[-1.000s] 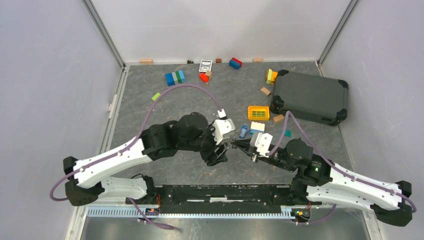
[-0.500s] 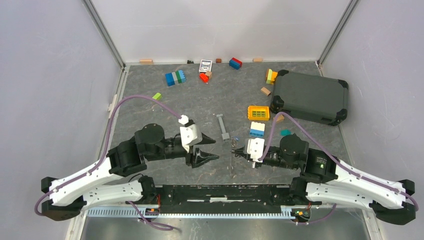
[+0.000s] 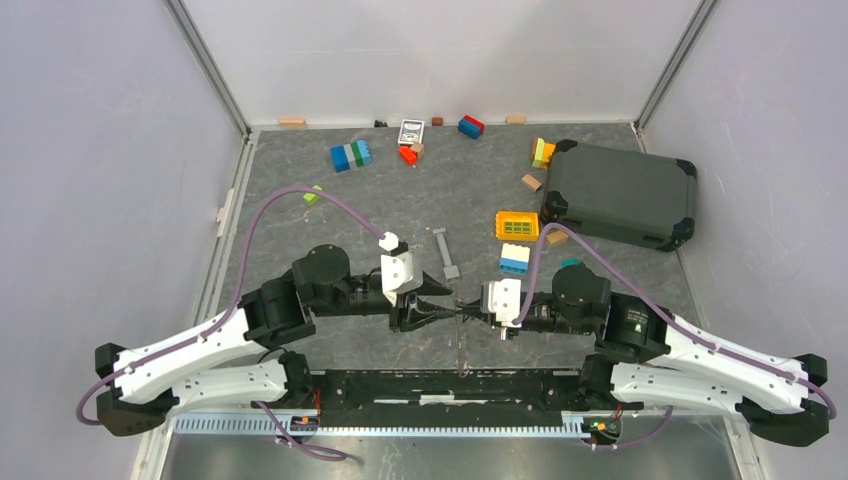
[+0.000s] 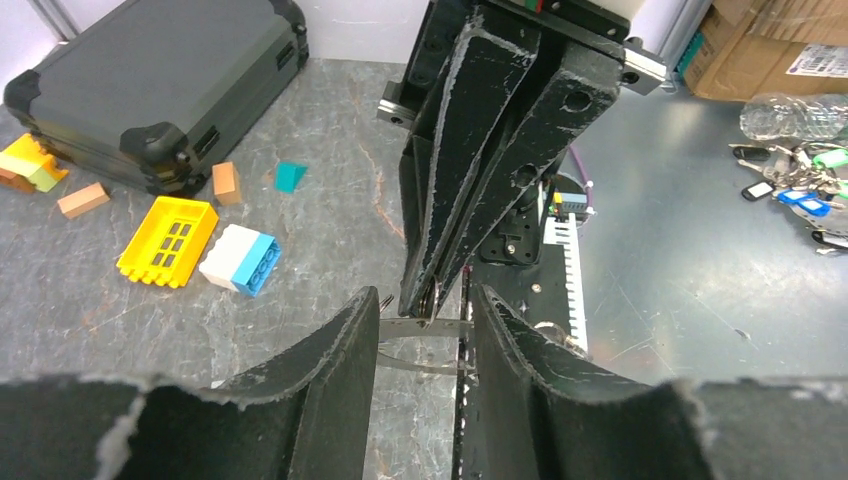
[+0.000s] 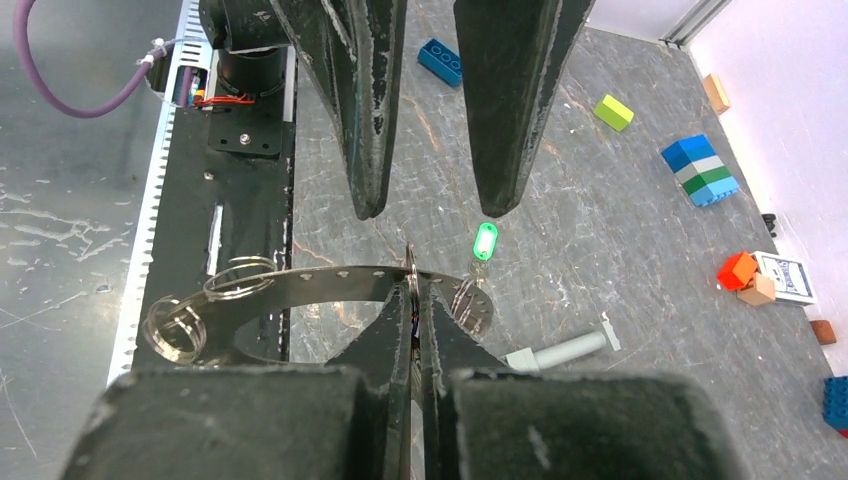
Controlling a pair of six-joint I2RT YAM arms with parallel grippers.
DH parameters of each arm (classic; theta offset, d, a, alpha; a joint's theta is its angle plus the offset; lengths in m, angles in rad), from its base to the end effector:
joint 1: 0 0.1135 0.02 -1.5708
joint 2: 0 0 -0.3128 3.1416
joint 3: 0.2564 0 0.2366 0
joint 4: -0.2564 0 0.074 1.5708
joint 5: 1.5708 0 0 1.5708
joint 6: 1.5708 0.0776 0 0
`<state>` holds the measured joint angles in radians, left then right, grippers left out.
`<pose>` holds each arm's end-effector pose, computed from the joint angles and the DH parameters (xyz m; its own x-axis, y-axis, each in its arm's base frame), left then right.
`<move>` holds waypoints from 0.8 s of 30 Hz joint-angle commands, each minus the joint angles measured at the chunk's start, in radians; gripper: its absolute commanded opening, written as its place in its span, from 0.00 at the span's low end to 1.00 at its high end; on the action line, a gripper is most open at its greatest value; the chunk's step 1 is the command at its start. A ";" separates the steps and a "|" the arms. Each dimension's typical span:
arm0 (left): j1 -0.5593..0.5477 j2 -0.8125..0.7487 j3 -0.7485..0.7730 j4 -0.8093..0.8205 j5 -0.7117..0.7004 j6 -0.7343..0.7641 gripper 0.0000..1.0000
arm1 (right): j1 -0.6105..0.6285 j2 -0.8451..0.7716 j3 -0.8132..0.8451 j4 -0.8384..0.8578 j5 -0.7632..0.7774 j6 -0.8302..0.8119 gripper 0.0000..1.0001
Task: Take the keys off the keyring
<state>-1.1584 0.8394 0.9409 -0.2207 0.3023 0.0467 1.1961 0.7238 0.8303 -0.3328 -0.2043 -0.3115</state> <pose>0.0509 -0.1739 0.4116 -0.0012 0.1140 -0.9935 0.9942 0.1066 0.0110 0.0413 0.1481 0.3710 0.2233 -0.2522 -0.9416 -0.9615 0.1020 -0.2553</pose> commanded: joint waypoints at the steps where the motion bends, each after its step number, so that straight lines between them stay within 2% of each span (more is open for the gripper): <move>1: -0.003 0.011 0.006 0.051 0.056 0.038 0.46 | 0.002 -0.007 0.055 0.058 -0.013 0.003 0.00; 8: -0.005 0.052 0.030 0.004 0.051 0.043 0.44 | 0.002 -0.005 0.056 0.058 -0.011 0.005 0.00; 11: -0.006 0.067 0.044 -0.024 0.040 0.054 0.41 | 0.002 -0.007 0.055 0.058 -0.011 0.004 0.00; 22: -0.008 0.101 0.076 -0.071 0.027 0.075 0.18 | 0.002 -0.009 0.049 0.062 -0.024 0.006 0.00; 24: -0.008 0.105 0.077 -0.073 0.031 0.078 0.10 | 0.002 -0.008 0.046 0.066 -0.024 0.008 0.00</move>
<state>-1.1629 0.9360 0.9749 -0.2878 0.3344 0.0845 1.1957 0.7231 0.8303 -0.3363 -0.2089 -0.3111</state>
